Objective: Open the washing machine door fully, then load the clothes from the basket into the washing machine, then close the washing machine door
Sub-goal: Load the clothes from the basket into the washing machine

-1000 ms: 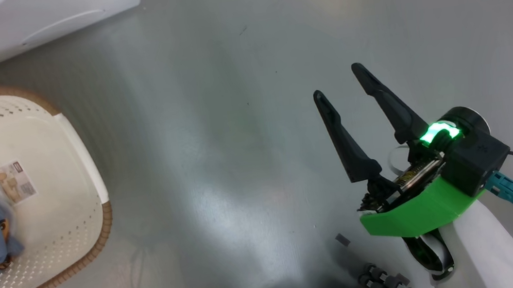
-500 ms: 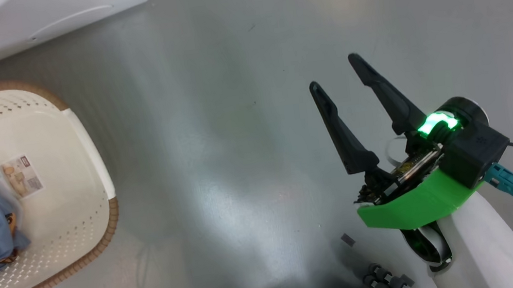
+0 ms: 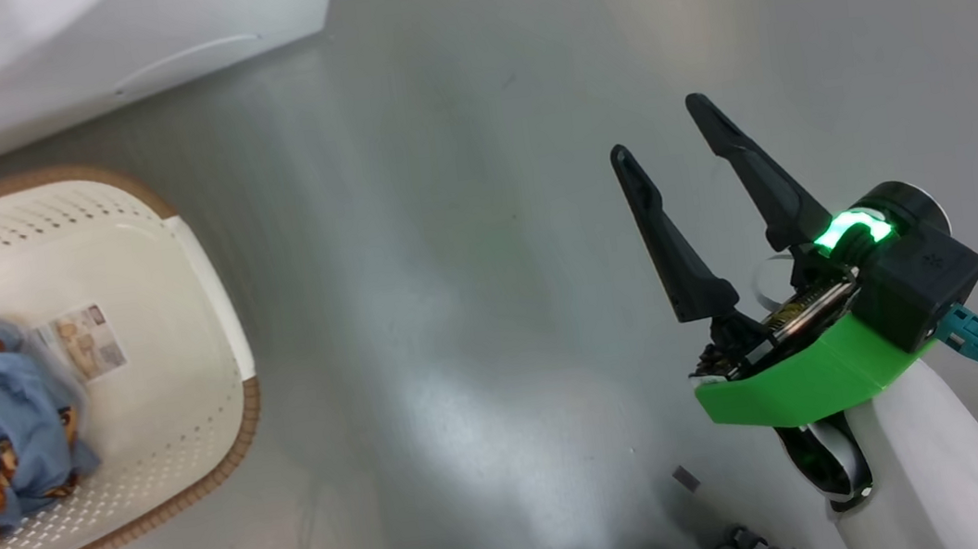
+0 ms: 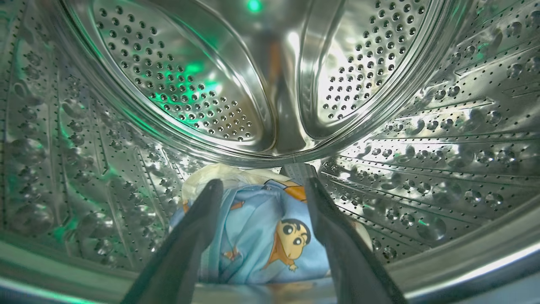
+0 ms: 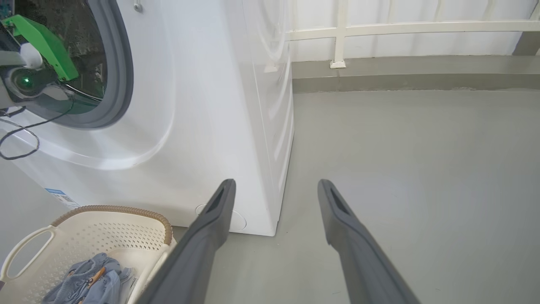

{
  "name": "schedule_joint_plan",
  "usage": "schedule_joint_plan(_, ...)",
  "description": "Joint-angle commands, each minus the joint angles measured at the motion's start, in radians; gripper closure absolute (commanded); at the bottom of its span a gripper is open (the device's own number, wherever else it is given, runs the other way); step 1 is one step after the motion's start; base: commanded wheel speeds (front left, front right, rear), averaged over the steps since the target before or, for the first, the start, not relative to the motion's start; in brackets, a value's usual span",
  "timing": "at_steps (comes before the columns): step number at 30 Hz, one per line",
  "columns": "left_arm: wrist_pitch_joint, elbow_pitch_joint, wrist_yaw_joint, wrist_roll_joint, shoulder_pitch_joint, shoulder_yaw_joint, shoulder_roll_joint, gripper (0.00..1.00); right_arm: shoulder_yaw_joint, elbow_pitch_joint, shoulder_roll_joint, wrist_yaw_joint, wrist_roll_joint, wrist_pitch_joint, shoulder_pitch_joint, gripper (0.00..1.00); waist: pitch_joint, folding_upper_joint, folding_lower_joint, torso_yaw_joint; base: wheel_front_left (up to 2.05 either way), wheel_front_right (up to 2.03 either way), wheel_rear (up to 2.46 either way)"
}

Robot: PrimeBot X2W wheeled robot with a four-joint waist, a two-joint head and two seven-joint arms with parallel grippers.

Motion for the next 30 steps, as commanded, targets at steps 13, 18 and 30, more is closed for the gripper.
schedule_joint_plan(13, -0.087, -0.357, 0.102, -0.039, 0.42, 0.047, -0.034, 0.0, -0.035, -0.01, 0.002, 0.002, -0.035, -0.007, 0.09, 0.0, -0.129, -0.0001, 0.0, 0.061, 0.0, 0.0, 0.0)
schedule_joint_plan(18, -0.089, -0.572, 0.157, -0.04, 0.64, 0.067, -0.061, 0.0, -0.049, -0.002, 0.002, 0.002, -0.048, -0.007, 0.124, 0.0, -0.189, -0.0001, 0.0, 0.081, 0.0, 0.0, 0.0)
schedule_joint_plan(30, -0.09, -0.941, 0.267, -0.056, 1.096, 0.081, -0.145, 0.0, -0.075, 0.03, 0.002, 0.002, -0.096, -0.007, 0.191, 0.0, -0.333, -0.0001, 0.0, 0.139, 0.0, 0.0, 0.0)
